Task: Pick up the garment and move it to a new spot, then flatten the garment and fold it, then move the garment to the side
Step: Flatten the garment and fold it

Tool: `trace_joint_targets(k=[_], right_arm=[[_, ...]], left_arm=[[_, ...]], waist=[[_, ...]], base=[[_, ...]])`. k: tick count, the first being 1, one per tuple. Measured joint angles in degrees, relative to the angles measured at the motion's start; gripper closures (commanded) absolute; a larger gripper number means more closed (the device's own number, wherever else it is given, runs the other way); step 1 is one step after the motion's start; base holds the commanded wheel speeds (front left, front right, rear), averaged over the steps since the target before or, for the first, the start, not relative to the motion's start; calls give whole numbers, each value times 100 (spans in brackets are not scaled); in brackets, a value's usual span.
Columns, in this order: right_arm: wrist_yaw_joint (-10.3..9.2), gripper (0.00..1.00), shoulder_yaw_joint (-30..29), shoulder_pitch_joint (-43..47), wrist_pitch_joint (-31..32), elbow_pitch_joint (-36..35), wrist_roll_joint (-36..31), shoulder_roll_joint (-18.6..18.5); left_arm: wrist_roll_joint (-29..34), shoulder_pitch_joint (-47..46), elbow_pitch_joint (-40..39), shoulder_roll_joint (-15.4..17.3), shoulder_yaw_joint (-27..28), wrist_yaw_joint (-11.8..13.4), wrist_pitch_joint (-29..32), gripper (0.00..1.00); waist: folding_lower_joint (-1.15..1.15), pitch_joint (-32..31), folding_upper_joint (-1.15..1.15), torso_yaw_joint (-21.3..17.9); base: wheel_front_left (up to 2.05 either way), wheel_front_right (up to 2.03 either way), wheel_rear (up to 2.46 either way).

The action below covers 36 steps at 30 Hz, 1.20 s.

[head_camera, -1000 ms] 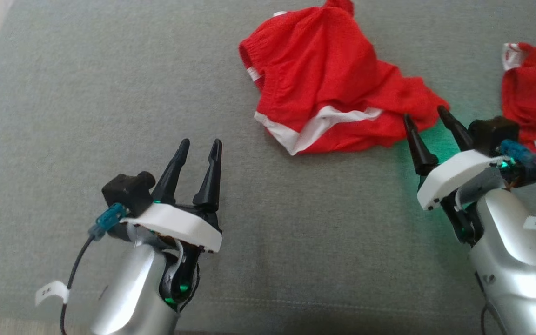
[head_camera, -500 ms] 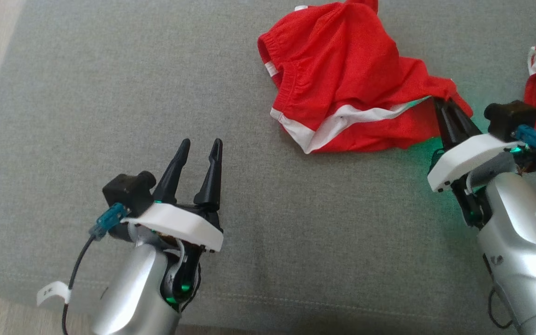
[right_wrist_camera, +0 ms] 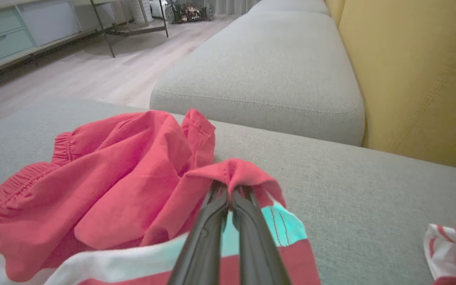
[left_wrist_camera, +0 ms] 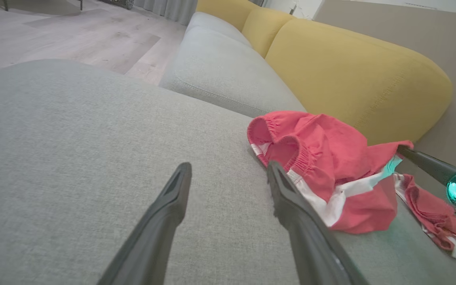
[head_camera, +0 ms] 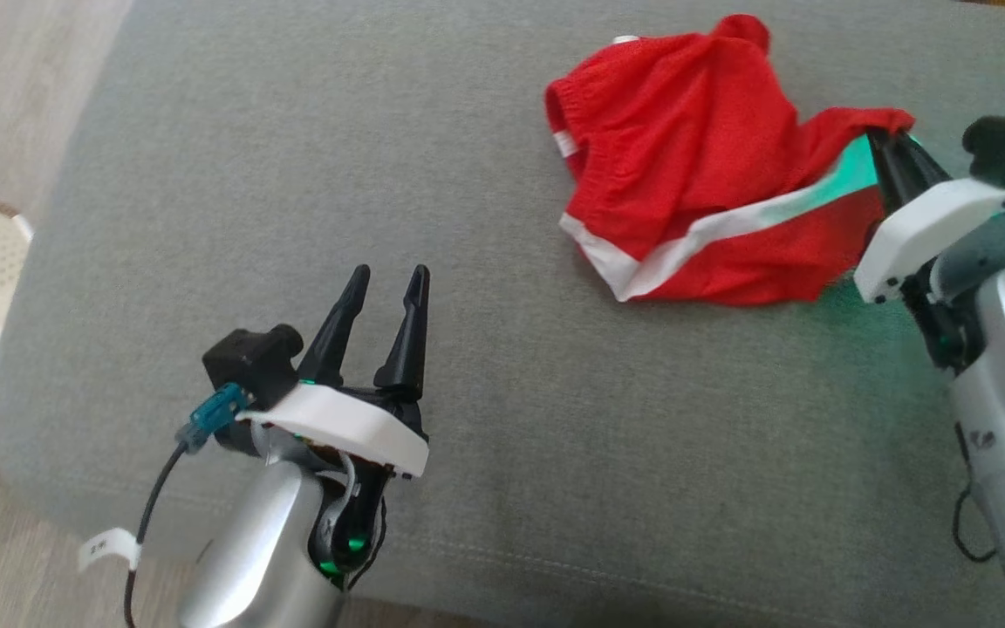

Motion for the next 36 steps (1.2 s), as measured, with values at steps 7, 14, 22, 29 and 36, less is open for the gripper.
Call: trace_joint_targets(k=[7,14,22,29,36], right_arm=[[1,0,-358,-404,445,620,-252,-5],[0,0,-814,-815,70,1440,-865,37],[1,0,-847,-600,-1044,1367,-658,313],[1,0,-749,437,-1525,602,-140,422],[1,0,-809,1462,-1635,-230,140,591]], left_arm=[[-62,0,-44,1,-53,52,0,0],[-100,-1,-87,1,-59,86,0,0],[-7,-2,-93,0,164,92,0,0],[126,15,-98,-1,372,34,0,0],[162,259,-26,1,514,-15,0,0]], waist=[[0,126,0,319],[0,227,0,380],[0,52,0,-58],[0,-173,0,-587],[0,-408,0,-1006]], base=[[0,0,0],[0,0,0],[0,0,0],[0,0,0],[0,0,0]])
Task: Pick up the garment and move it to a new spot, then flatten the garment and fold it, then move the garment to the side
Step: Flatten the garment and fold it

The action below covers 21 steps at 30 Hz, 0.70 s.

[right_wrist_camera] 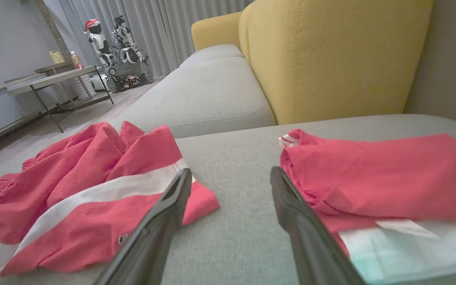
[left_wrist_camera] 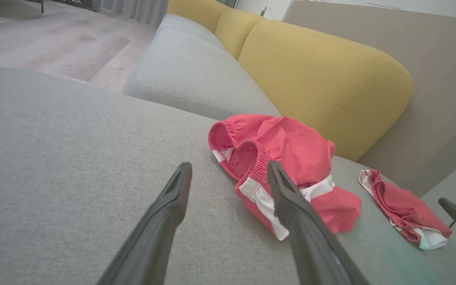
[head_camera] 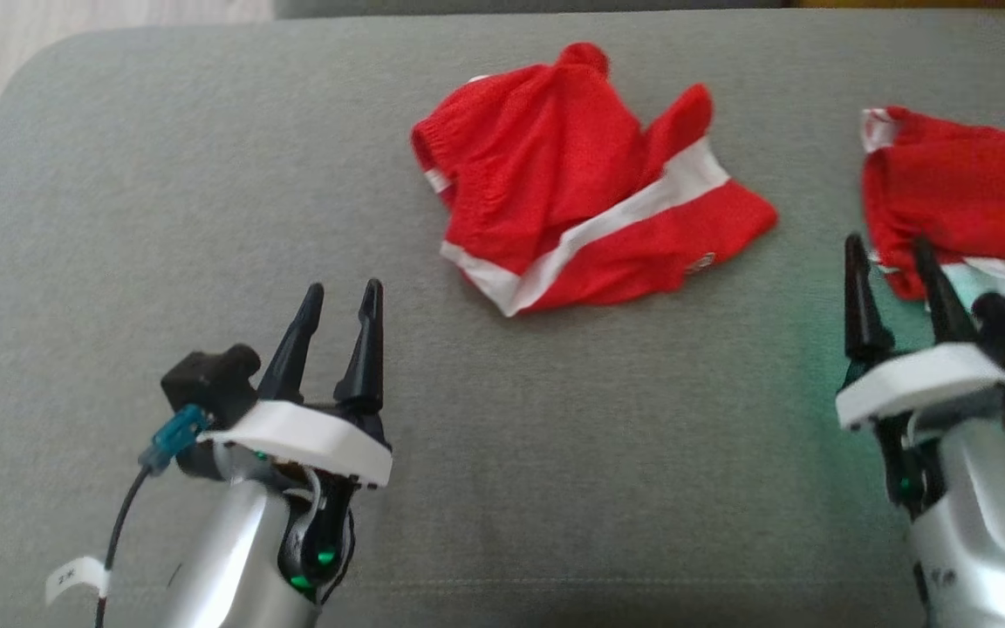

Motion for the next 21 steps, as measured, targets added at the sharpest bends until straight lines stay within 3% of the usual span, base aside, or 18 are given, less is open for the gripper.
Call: trace_joint_targets(k=[9,14,21], right_arm=[[0,0,-64,388,179,-799,-12,101],[0,0,-63,392,271,-1025,-19,176],[-1,0,-58,398,366,-1157,-35,223]], left_arm=[[432,-106,445,8,24,-313,0,0],[610,-561,1191,151,-381,-564,1,0],[485,-1321,1936,396,-691,-604,1,0]], waist=[[0,-20,0,-426],[0,106,0,-515],[0,304,0,-627]], base=[[0,0,0],[0,0,0],[0,0,0]])
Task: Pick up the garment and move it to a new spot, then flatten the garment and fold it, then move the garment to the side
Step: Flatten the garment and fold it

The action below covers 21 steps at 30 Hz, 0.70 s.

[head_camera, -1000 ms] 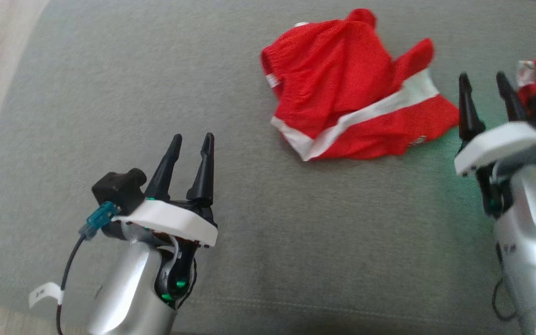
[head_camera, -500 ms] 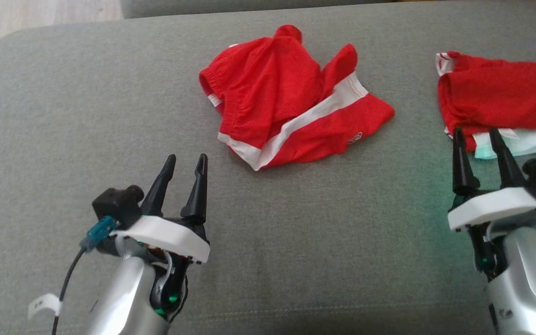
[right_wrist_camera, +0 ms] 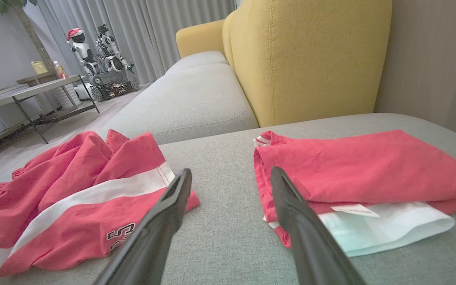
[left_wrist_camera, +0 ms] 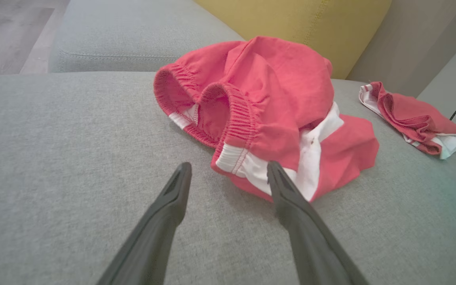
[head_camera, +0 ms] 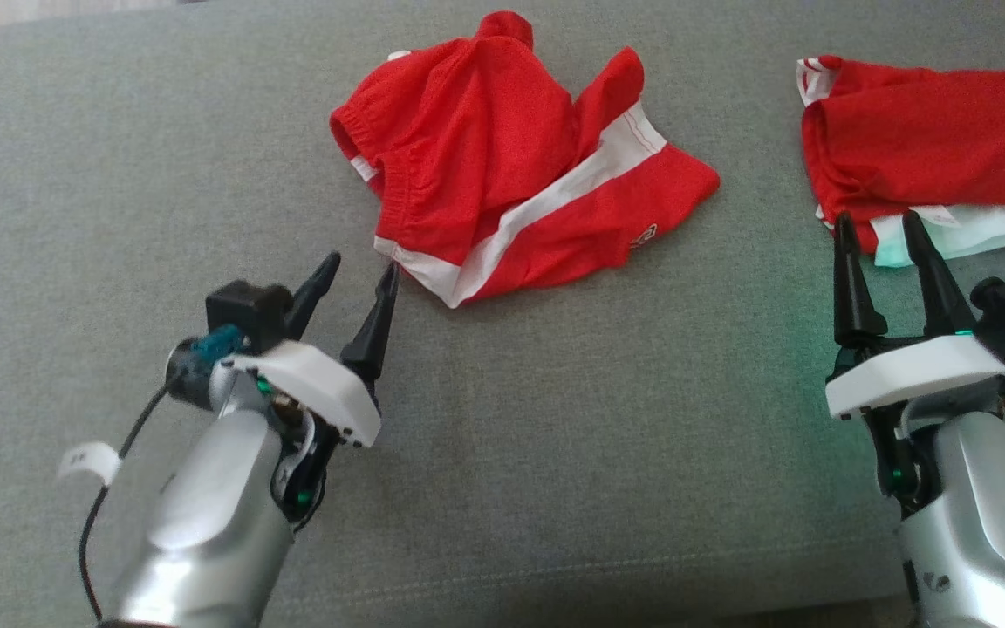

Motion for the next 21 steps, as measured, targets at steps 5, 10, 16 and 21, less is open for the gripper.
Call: trace_joint_targets(k=[5,10,16,21], right_arm=[[0,0,1,-1,16,-44,-21,9],[1,0,11,-3,18,-89,-33,31],[1,0,8,-6,18,-107,-33,73],[0,0,-10,-10,20,-102,-33,78]], left_arm=[[-310,-386,222,109,-508,-21,0,0],[-568,-742,477,324,-944,-36,0,0],[-771,-1031,767,404,-1168,-36,0,0],[-934,-1100,849,412,-1418,-36,0,100]], waist=[[0,130,0,-81],[0,241,0,-151],[0,321,0,-183],[0,349,0,-142]], base=[[0,0,0],[0,0,0],[0,0,0],[0,0,0]])
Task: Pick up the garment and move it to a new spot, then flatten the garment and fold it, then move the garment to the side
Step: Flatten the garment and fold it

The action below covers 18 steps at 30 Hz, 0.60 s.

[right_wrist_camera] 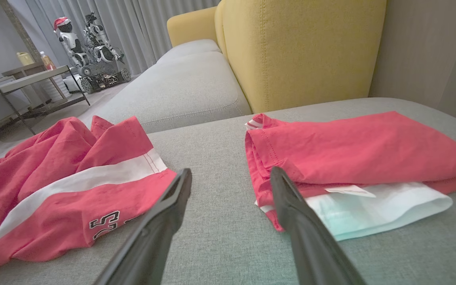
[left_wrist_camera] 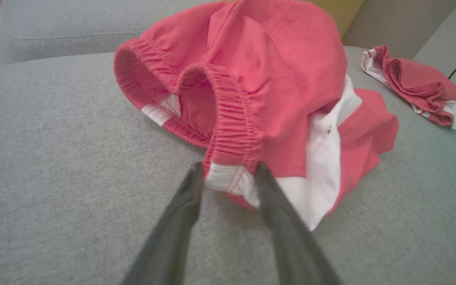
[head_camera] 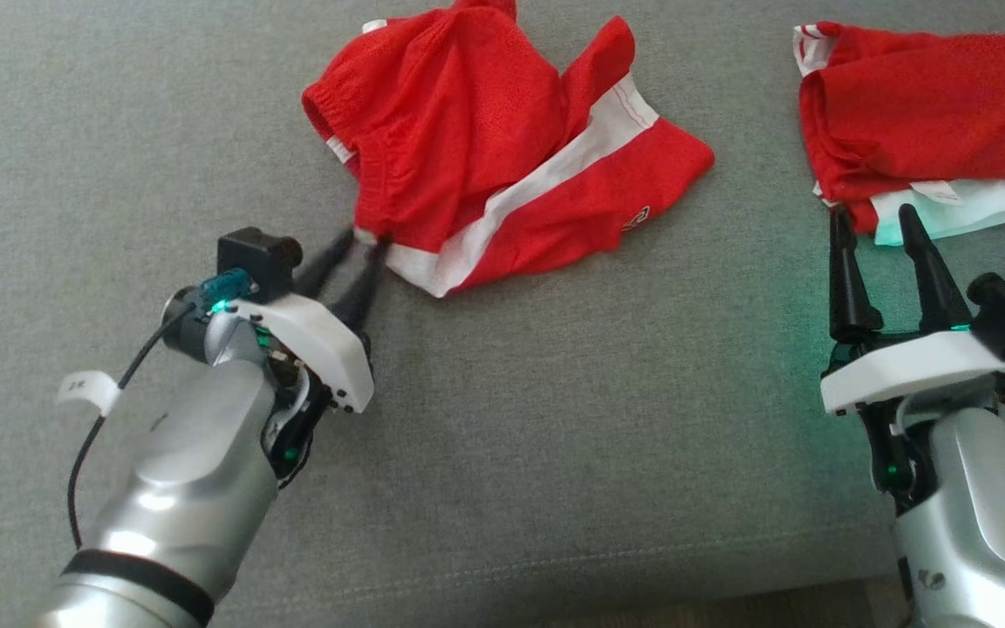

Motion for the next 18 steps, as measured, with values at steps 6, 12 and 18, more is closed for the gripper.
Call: trace_joint_targets(k=[6,12,18], right_arm=[[0,0,77,-83,116,12,-19,-25],[1,0,514,-697,694,235,16,-379],[0,0,1187,-1573,1326,678,344,-873]], left_arm=[[-66,-5,-154,20,-87,0,0,100],[-54,-5,-494,-1,-63,0,0,100],[97,-3,-716,-156,-70,0,-1,100]], waist=[[0,9,0,140],[0,43,0,396],[0,132,0,669]], base=[[0,0,0],[0,0,0],[0,0,0]])
